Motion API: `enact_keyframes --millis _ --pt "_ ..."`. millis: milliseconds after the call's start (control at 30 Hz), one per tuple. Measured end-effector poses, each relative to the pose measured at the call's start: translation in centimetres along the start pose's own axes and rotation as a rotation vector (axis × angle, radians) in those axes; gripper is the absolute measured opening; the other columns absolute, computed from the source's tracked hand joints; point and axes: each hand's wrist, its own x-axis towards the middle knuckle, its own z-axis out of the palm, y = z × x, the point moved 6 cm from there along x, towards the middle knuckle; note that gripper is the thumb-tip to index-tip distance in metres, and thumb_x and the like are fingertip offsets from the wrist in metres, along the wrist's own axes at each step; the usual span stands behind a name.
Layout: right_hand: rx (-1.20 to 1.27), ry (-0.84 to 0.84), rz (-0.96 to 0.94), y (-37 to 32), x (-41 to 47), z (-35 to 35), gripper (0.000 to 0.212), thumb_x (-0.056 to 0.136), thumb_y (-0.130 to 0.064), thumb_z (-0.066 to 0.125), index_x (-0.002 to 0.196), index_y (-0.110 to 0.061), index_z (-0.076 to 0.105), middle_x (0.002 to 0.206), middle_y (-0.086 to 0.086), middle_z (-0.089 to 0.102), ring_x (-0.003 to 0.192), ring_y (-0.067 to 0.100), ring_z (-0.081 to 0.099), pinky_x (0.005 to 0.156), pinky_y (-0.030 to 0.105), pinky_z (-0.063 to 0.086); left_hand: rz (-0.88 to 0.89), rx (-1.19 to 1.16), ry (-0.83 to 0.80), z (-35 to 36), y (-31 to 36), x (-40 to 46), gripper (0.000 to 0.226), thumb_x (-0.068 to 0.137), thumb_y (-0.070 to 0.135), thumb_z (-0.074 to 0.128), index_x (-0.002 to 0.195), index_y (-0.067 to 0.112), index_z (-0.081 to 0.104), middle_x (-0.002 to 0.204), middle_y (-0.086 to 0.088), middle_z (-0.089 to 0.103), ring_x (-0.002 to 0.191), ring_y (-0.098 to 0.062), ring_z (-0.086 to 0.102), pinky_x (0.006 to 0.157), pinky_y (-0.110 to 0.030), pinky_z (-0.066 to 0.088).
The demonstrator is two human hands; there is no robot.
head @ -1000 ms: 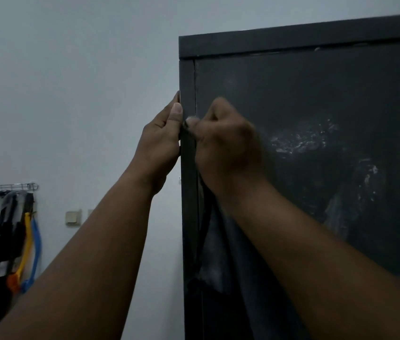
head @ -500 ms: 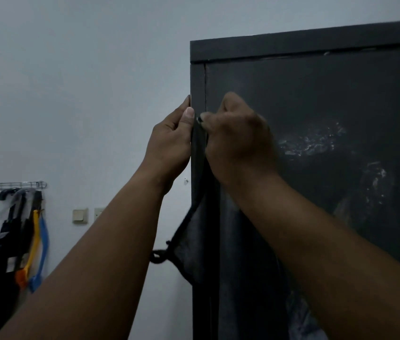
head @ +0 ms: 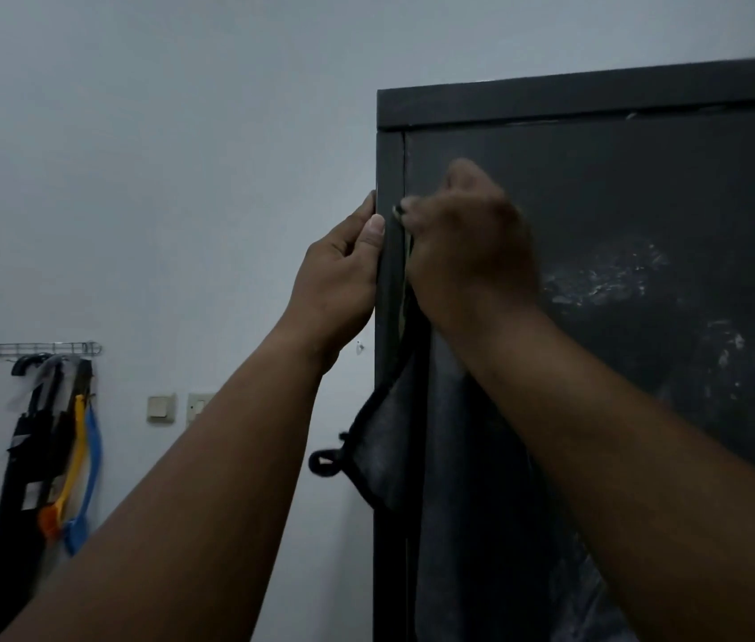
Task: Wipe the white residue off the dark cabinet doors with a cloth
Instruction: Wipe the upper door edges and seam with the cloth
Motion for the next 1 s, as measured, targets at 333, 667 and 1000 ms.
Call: enact_keyframes --millis 333,667,1000 --pt "-0.018 -0.045 0.031 1.2 6.3 0.1 0.028 0.103 -0.028 0.052 0.109 -0.013 0.075 0.119 0.008 0.060 0.105 0.035 0.065 0.088 0.038 0.055 0.031 0.023 0.056 0.0 -0.1 0.1 0.039 0.111 0.039 0.046 0.149 0.038 0.055 0.143 0.017 0.063 0.135 -0.006 0.057 0.116 -0.043 0.045" --pt "0.157 -0.038 -0.058 0.4 -5.2 -0.5 0.028 0.105 -0.020 0.060 0.084 -0.006 0.072 0.080 0.008 0.052 0.059 0.029 0.055 0.061 0.047 0.055 0.068 0.033 0.052 0.3 -0.8 -0.4 0.045 0.113 0.035 0.041 0.157 0.028 0.046 0.155 0.011 0.052 0.143 -0.008 0.048 0.120 -0.039 0.041" --pt "0.108 0.094 0.042 -0.8 -3.0 0.8 0.026 0.104 -0.020 0.056 0.084 -0.007 0.067 0.087 0.005 0.047 0.064 0.024 0.049 0.060 0.034 0.043 0.103 0.006 0.063 0.2 -1.3 -0.5 0.043 0.112 0.031 0.044 0.154 0.025 0.050 0.150 0.009 0.058 0.139 -0.005 0.052 0.119 -0.037 0.042"
